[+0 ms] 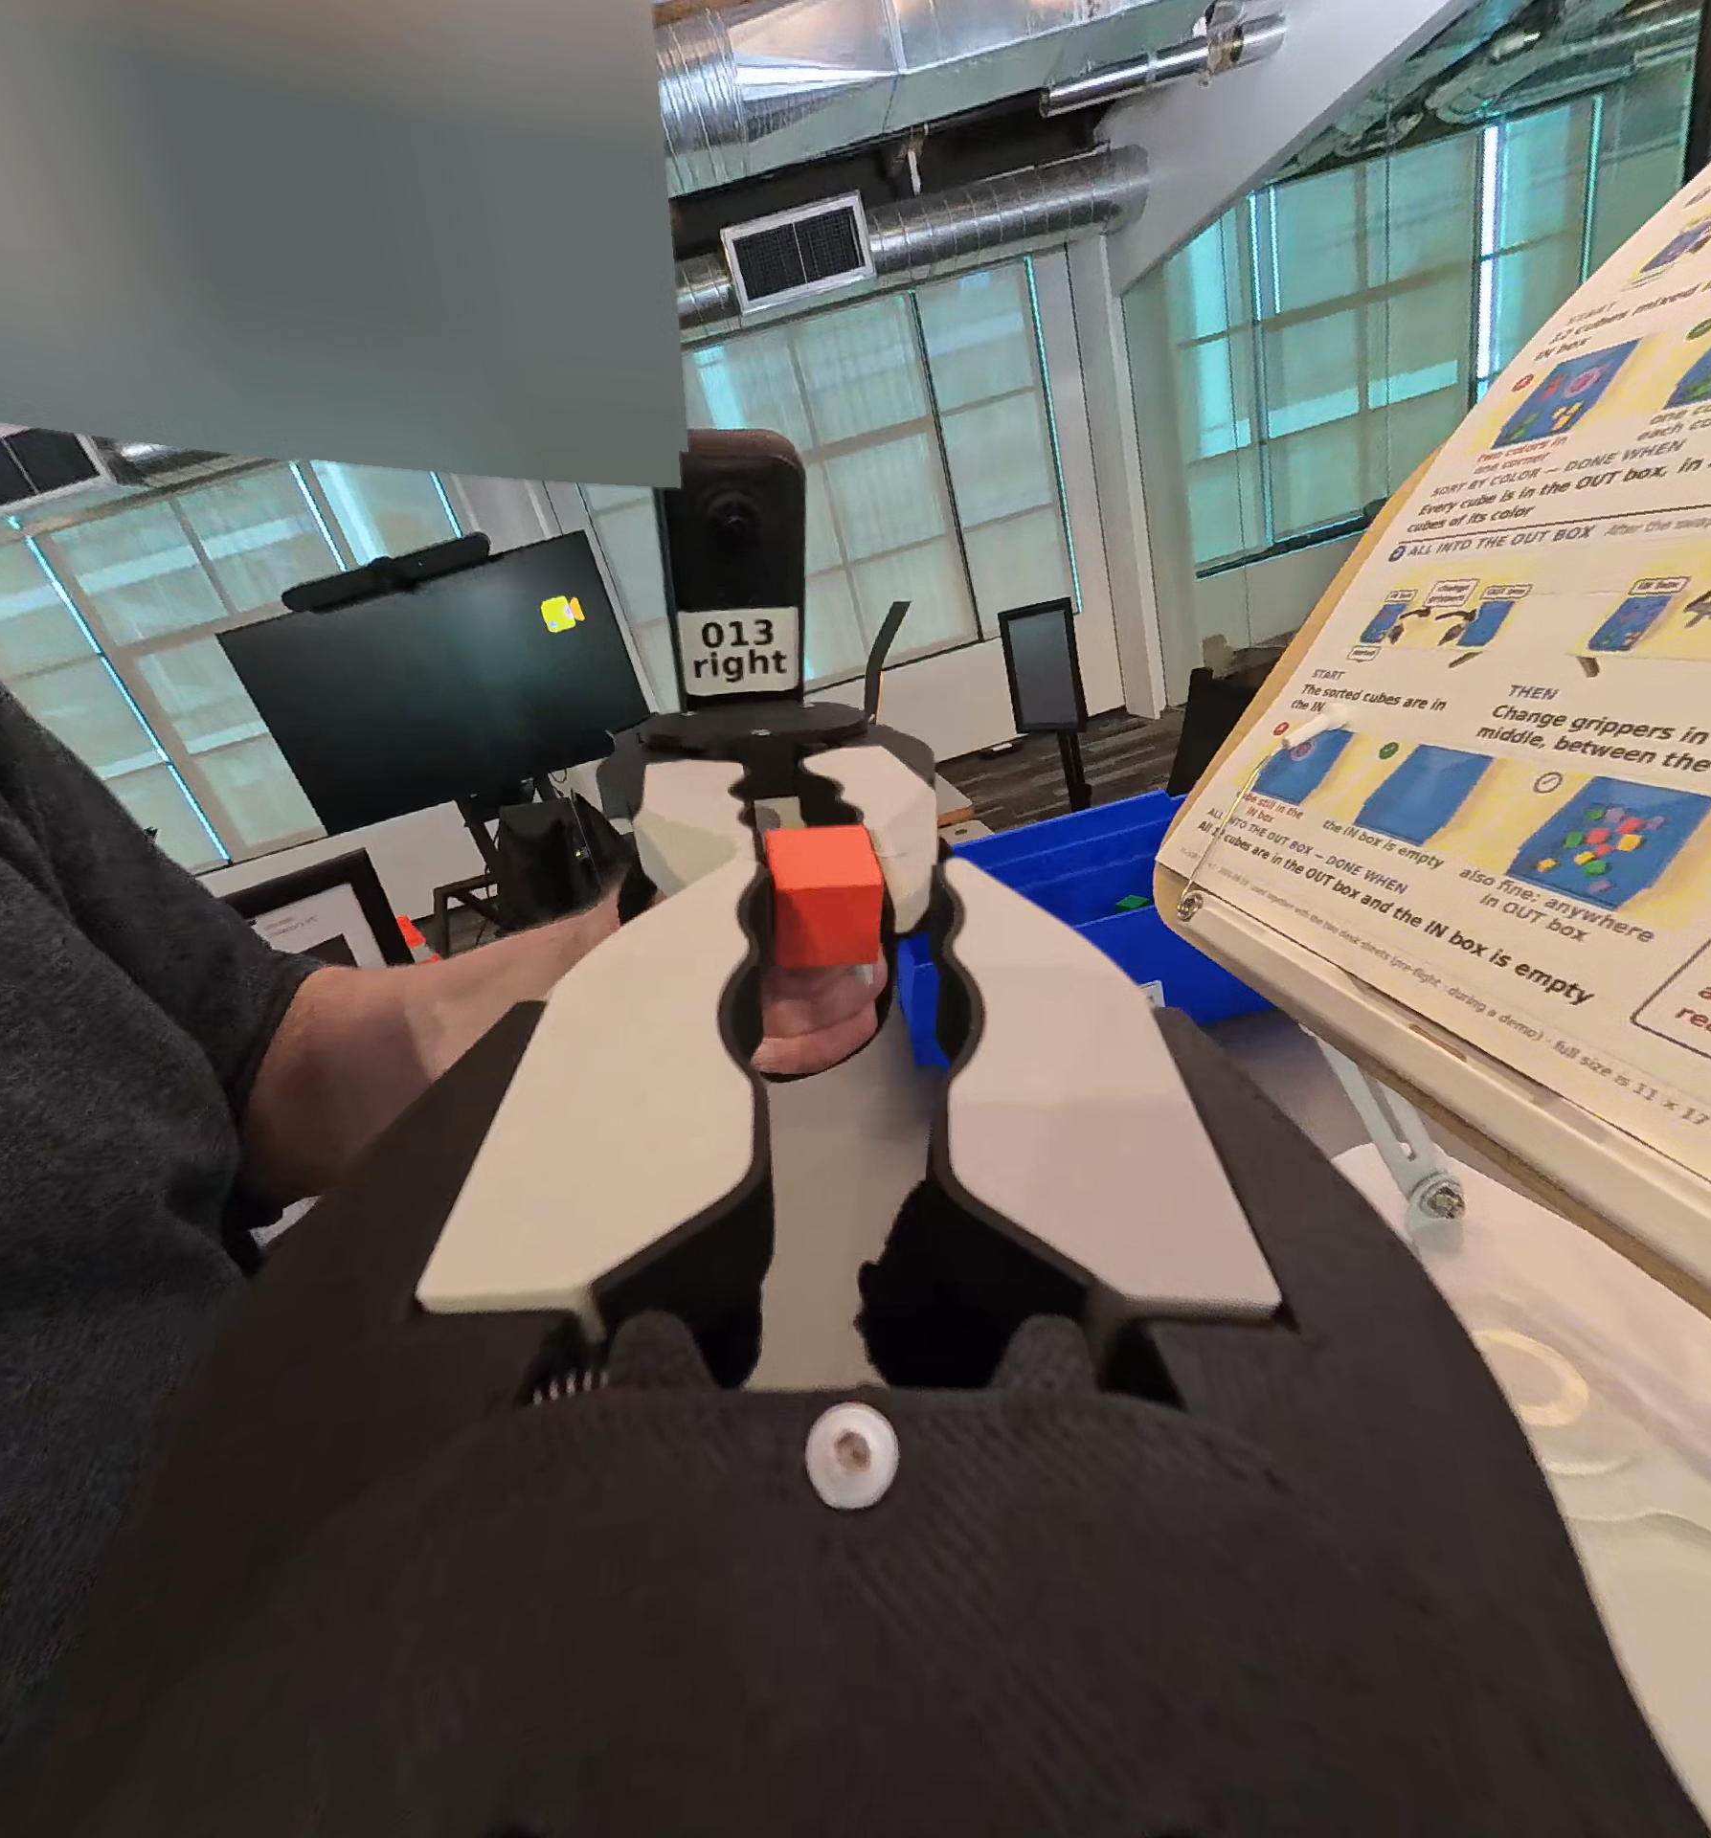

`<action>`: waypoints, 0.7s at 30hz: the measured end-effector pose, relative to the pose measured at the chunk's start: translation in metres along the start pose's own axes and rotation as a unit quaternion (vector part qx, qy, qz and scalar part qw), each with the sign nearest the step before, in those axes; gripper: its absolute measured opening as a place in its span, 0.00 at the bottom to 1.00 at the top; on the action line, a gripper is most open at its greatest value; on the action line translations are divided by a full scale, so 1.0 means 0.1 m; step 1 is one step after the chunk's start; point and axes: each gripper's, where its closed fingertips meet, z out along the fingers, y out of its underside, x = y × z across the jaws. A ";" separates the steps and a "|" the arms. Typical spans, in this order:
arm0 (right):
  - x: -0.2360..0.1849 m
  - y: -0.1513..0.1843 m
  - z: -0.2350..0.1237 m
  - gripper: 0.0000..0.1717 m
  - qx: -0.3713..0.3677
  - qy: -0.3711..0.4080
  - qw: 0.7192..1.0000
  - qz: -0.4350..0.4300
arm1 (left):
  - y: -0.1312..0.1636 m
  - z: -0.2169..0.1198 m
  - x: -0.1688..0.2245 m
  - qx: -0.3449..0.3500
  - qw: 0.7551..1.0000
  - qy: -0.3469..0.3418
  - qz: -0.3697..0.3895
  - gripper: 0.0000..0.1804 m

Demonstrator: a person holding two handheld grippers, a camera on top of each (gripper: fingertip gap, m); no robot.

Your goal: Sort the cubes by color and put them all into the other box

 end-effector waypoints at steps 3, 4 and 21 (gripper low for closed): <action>-0.01 0.00 -0.02 0.15 0.001 -0.009 1.000 0.014 | 0.01 0.05 0.00 0.003 1.000 0.004 -0.002 0.13; -0.02 0.00 -0.03 0.12 0.002 -0.015 1.000 0.016 | 0.00 0.06 0.00 0.005 1.000 0.007 -0.004 0.13; 0.99 -0.41 -1.53 0.12 0.019 0.259 0.964 -0.050 | -0.02 -0.43 -0.28 0.013 0.997 -0.081 0.009 0.00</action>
